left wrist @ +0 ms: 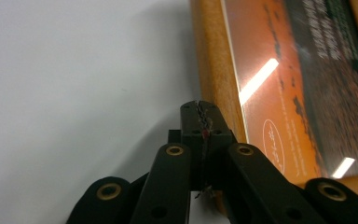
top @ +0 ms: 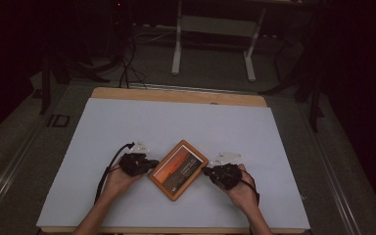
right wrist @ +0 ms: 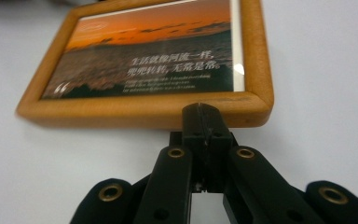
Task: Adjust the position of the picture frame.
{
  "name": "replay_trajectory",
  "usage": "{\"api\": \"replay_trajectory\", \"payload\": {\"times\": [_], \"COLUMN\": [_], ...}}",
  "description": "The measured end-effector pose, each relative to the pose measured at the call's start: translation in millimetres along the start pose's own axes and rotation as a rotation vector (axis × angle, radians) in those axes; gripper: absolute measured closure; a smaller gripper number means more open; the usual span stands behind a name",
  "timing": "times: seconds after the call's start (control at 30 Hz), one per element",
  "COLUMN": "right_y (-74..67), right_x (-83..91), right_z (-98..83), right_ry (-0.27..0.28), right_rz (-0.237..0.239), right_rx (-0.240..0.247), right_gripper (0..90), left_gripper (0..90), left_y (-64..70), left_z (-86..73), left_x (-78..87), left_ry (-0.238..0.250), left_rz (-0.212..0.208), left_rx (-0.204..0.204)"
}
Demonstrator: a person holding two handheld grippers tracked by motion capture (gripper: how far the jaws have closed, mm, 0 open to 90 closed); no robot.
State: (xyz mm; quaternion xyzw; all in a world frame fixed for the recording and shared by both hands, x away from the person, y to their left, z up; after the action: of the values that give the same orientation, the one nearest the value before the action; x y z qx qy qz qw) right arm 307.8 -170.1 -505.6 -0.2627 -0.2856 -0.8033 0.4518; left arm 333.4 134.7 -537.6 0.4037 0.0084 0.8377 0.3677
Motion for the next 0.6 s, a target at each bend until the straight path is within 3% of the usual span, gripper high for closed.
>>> {"api": "replay_trajectory", "payload": {"times": [0.6], "right_y": [21.9], "right_x": [4.5], "right_z": [-13.6], "right_ry": [0.013], "right_rz": [-0.082], "right_rx": [-0.122], "right_gripper": [90.0], "left_gripper": [90.0], "left_y": [54.7], "left_z": [-17.1], "left_x": [-4.9], "left_ry": [-0.046], "left_rz": [-0.085], "left_rx": [-0.069]}}
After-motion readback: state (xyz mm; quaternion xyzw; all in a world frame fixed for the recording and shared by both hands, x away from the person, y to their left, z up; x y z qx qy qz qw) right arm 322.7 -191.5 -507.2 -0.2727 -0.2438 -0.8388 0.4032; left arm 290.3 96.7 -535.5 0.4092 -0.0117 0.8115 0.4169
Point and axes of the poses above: each handheld gripper's, and its own axes: x roughly backward along the jaws, z roughly out of its top, y roughly to its right, the point moved 1 cm from there along -x, roughly forward along the jaws, and after that the axes turned 15 degrees about x, right-handed, at the moved point
